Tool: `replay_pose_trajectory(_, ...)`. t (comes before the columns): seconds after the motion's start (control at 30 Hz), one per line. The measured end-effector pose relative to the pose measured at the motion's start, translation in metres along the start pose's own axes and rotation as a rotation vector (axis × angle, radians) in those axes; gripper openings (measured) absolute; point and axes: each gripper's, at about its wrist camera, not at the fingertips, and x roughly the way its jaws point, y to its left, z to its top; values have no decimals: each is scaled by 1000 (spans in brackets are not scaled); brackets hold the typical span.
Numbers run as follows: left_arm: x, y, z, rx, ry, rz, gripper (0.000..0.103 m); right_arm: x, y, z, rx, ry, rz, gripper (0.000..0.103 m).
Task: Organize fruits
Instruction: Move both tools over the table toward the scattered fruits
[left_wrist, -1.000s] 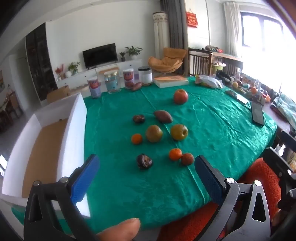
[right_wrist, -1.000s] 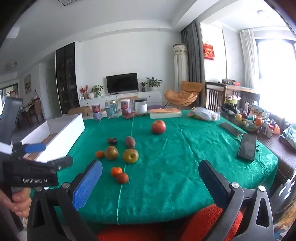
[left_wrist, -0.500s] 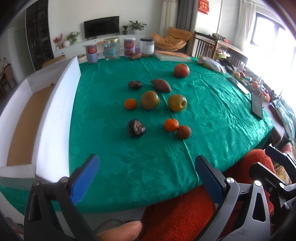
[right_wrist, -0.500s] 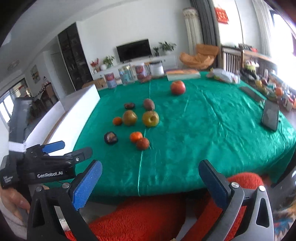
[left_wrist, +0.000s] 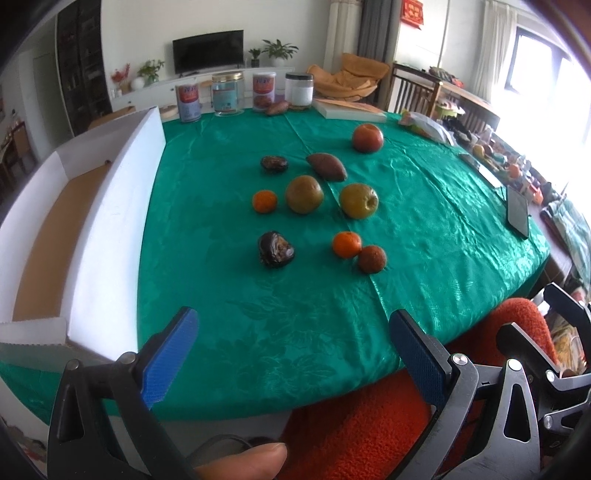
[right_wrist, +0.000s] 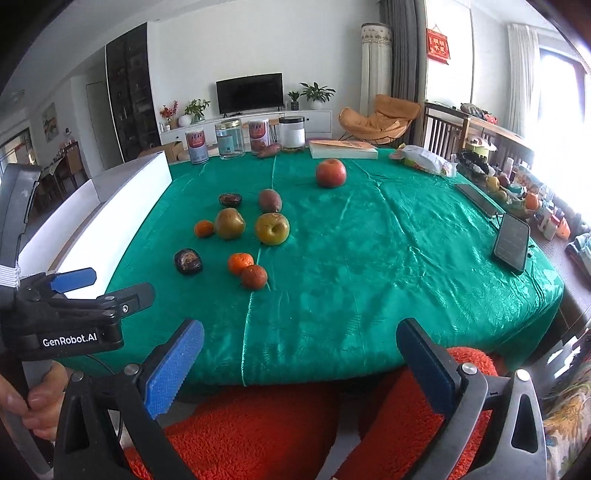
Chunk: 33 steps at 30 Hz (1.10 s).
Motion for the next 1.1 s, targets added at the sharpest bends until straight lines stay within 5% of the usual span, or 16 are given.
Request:
replay_pose_trajectory(0.63,4,-3,-5,42,-5,73,103,-1,0,-2,-51,-75,-154,103)
replay_pose_trajectory(1.1,7,-7,-7,71,4,98,103,1,-6,-3,-44,-84,-188,103)
